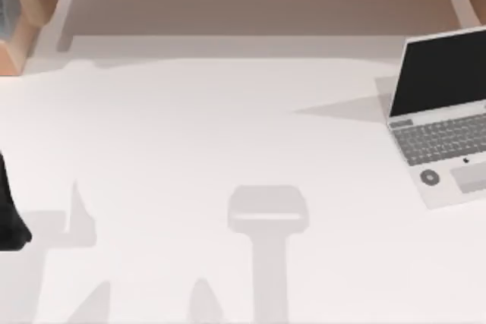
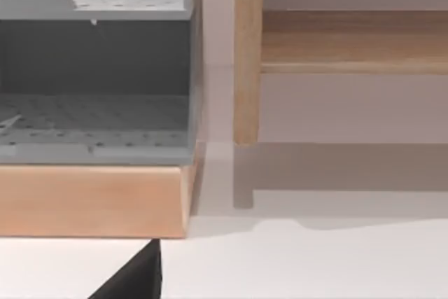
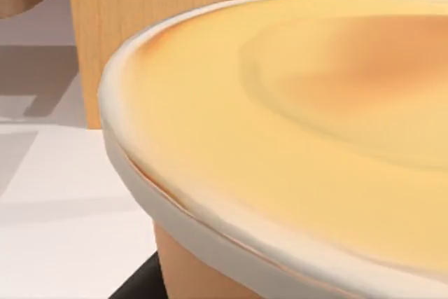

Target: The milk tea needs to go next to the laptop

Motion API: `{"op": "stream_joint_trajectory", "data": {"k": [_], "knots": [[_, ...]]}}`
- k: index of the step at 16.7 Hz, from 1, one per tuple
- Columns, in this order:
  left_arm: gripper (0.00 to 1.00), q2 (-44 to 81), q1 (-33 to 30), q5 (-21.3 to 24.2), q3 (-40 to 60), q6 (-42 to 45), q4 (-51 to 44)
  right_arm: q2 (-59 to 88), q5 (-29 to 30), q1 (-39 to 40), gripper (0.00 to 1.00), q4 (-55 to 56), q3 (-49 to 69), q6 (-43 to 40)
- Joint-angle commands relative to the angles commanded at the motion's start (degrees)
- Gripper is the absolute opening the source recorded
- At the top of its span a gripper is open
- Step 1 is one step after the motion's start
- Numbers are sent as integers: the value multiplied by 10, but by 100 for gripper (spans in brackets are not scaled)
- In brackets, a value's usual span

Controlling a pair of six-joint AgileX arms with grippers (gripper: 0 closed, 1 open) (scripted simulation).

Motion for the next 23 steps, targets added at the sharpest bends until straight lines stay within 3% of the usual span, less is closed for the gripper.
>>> {"op": "stream_joint_trajectory", "data": {"k": [23], "knots": [[100,0,0,0,0,0,0,-92,11,14,0,-17,35,6]]}}
